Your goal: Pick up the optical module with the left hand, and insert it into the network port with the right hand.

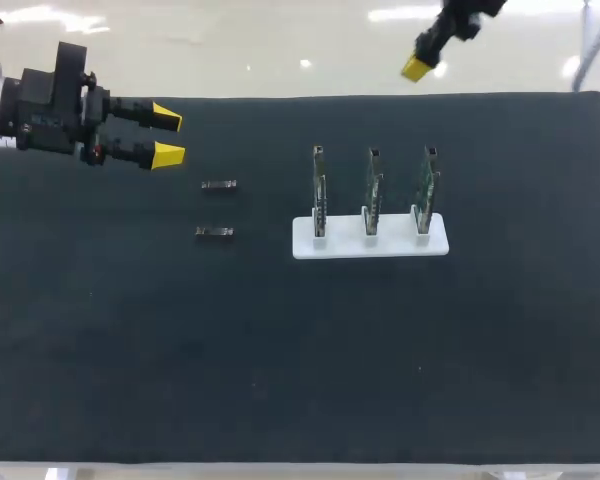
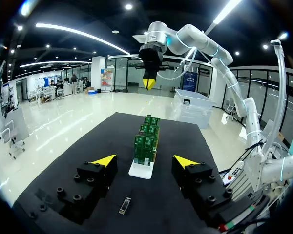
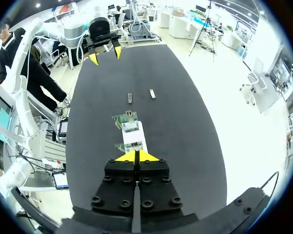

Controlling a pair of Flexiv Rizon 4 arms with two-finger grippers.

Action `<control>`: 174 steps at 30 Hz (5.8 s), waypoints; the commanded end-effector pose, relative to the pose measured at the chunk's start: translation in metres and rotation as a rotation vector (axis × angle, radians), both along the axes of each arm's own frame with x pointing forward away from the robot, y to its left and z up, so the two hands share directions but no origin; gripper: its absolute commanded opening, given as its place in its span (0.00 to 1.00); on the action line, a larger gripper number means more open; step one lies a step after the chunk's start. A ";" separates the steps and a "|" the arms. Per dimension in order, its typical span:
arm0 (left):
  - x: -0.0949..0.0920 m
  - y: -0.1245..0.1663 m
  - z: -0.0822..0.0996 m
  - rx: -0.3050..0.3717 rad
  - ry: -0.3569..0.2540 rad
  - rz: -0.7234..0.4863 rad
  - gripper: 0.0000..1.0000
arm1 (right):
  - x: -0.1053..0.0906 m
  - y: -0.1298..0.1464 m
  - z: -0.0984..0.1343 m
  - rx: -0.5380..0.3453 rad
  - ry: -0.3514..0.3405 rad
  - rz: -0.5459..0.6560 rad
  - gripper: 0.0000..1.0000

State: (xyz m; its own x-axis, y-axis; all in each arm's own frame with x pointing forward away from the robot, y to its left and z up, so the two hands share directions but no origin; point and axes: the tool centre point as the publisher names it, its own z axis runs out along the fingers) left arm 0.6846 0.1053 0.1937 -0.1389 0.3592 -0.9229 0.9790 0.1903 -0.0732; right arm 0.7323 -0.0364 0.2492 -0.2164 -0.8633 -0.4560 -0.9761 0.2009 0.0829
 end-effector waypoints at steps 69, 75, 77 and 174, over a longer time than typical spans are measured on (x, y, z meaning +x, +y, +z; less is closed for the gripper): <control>-0.011 -0.001 -0.004 0.348 -0.041 -0.188 1.00 | -0.024 -0.103 0.033 0.088 -0.065 -0.138 1.00; -0.009 0.008 -0.010 0.476 -0.011 -0.203 1.00 | -0.024 -0.103 0.033 0.088 -0.065 -0.138 1.00; -0.007 0.010 -0.015 0.536 -0.009 -0.195 1.00 | -0.024 -0.103 0.033 0.088 -0.065 -0.138 1.00; 0.043 0.022 -0.186 1.198 0.016 -0.269 1.00 | -0.024 -0.103 0.033 0.088 -0.065 -0.138 1.00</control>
State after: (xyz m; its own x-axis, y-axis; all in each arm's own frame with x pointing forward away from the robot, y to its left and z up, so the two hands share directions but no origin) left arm 0.7200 0.1292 0.0120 0.0610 0.9981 0.0114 0.9981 -0.0611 0.0083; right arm 0.7086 -0.1397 0.2826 -0.2986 -0.7846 -0.5434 -0.9437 0.3277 0.0455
